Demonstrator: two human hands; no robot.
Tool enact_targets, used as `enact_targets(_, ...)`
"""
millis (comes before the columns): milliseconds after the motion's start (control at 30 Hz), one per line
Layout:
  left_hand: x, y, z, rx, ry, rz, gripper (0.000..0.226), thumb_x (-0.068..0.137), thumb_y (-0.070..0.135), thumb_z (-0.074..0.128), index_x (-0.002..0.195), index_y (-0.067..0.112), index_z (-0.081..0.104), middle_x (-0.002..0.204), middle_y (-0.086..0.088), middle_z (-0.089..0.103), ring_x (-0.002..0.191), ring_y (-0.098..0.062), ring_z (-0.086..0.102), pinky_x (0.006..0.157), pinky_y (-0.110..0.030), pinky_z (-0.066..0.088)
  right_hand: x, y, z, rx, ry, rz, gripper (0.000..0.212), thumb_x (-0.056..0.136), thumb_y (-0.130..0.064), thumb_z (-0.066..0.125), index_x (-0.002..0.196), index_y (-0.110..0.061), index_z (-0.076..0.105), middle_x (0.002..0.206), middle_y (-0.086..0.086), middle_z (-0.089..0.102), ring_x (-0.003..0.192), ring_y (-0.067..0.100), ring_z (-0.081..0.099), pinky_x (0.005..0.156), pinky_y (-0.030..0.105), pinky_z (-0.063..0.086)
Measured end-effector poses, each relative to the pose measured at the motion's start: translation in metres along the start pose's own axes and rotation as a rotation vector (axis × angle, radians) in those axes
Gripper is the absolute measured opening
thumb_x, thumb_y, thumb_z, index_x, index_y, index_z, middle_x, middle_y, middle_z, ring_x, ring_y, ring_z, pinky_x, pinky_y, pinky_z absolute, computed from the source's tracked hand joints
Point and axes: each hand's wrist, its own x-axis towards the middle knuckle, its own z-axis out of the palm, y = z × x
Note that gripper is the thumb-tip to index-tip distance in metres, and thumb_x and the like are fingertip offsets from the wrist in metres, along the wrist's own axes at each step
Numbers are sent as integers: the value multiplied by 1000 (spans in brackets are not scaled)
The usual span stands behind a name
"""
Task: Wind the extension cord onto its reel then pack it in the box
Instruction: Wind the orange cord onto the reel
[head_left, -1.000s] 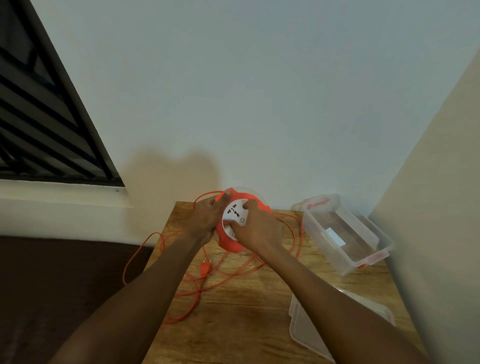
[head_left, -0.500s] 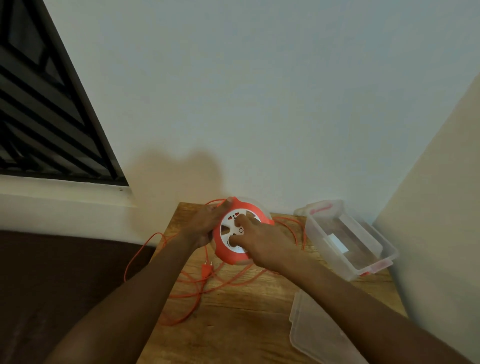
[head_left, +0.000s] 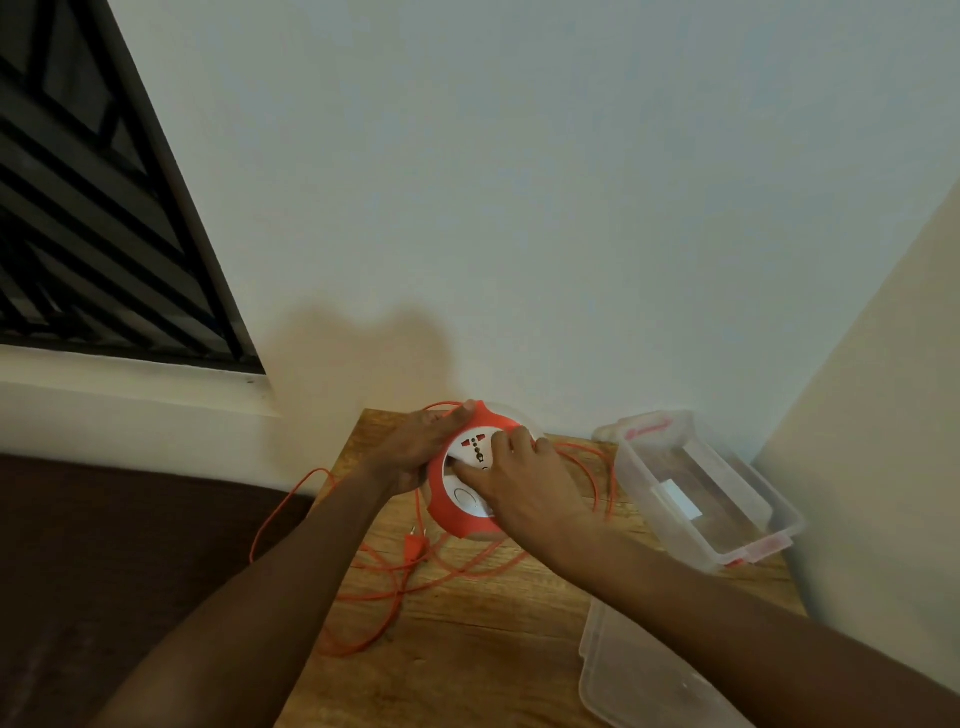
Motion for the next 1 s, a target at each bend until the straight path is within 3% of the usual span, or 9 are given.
enact_targets(100, 0, 2, 2, 6, 14, 10, 100, 57, 77, 83, 129, 8, 69, 121, -21, 75, 110, -47, 72, 98, -62, 56, 5, -1, 4, -62, -50, -26, 75, 92, -31, 66, 151, -29, 21, 124, 23, 55, 107, 40, 54, 85, 46, 52)
enact_targets(267, -2, 0, 10, 7, 115, 46, 65, 73, 65, 70, 117, 17, 72, 114, -14, 79, 103, -39, 76, 95, -56, 61, 14, -3, 5, 99, -78, 107, 81, 88, -33, 69, 153, -21, 23, 124, 11, 65, 102, 33, 66, 88, 46, 54)
enact_targets(367, -1, -6, 14, -95, 210, 82, 54, 77, 59, 74, 106, 13, 78, 109, -18, 80, 102, -42, 75, 94, -55, 61, 17, 0, 5, 508, -41, 392, 61, 91, -45, 55, 146, -26, 36, 114, 3, 69, 96, 26, 67, 72, 34, 51)
enact_targets(467, 1, -16, 16, -126, 298, 102, 52, 86, 53, 76, 106, 5, 79, 106, -19, 80, 100, -44, 76, 91, -57, 62, 20, -2, 15, 1185, -51, 690, 52, 91, -33, 59, 140, -23, 48, 125, 1, 66, 102, 22, 65, 71, 30, 52)
enact_targets(533, 2, -19, 14, -117, 320, 93, 49, 92, 48, 73, 108, 2, 77, 105, -20, 80, 99, -44, 76, 88, -57, 63, 19, -7, 20, 1602, -91, 813, 61, 89, -19, 66, 145, -22, 43, 122, 7, 66, 86, 22, 70, 54, 28, 55)
enact_targets(600, 2, -18, 12, -130, 301, 83, 51, 91, 49, 74, 110, 1, 77, 107, -21, 80, 101, -45, 76, 92, -61, 60, 16, -10, 20, 1769, -137, 839, 74, 86, -13, 68, 150, -26, 34, 120, 9, 65, 68, 22, 72, 44, 25, 51)
enact_targets(700, 2, -12, 10, -197, 257, 79, 55, 88, 49, 77, 113, 1, 76, 110, -21, 79, 105, -45, 74, 97, -63, 57, 14, -10, 19, 1381, -60, 686, 73, 82, -22, 69, 146, -23, 34, 115, 0, 67, 77, 16, 70, 56, 31, 55)
enact_targets(833, 0, -5, 8, -144, 226, 88, 29, 101, 35, 63, 92, 11, 75, 77, -3, 82, 67, -21, 78, 65, -36, 65, 5, -6, 13, 678, 73, 482, 59, 87, -31, 61, 139, -12, 43, 101, 3, 72, 80, 20, 67, 45, 20, 33)
enact_targets(1000, -2, -1, -1, -75, 156, 84, 30, 102, 40, 58, 102, 14, 73, 85, -3, 83, 72, -22, 80, 67, -36, 66, 5, 15, 8, 276, 146, -40, 37, 73, -11, 77, 109, -17, 72, 111, 11, 66, 84, 30, 67, 58, 35, 54)
